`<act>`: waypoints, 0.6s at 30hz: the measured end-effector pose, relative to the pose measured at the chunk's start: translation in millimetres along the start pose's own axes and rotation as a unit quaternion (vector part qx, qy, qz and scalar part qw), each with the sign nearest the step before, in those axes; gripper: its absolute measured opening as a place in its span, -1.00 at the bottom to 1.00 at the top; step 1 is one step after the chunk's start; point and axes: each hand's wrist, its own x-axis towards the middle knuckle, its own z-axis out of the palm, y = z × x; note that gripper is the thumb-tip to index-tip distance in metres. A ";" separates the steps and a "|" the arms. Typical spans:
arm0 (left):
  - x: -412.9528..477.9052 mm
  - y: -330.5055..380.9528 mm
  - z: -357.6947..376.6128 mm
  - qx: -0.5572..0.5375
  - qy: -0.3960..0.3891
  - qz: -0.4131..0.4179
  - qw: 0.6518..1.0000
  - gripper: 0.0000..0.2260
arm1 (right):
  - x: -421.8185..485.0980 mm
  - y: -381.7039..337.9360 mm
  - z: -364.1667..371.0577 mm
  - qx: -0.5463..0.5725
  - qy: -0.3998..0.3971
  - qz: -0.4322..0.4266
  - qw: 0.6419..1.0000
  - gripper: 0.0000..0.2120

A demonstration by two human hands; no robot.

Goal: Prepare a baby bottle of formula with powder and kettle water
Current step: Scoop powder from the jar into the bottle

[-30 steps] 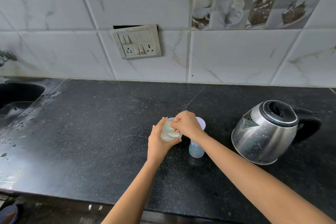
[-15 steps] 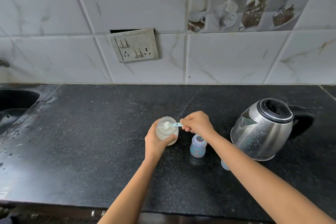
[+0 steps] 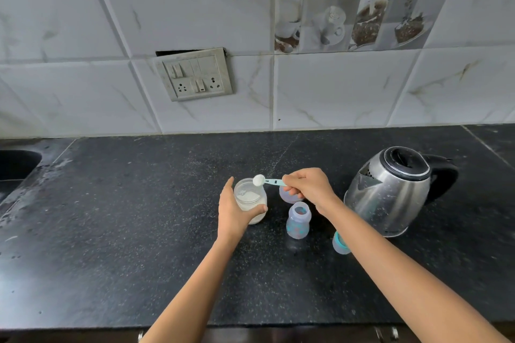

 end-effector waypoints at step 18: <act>-49.5 6.4 66.4 0.021 -0.166 0.072 0.983 -0.11 | -54.8 62.0 -69.5 -0.007 0.089 0.025 0.996 -0.94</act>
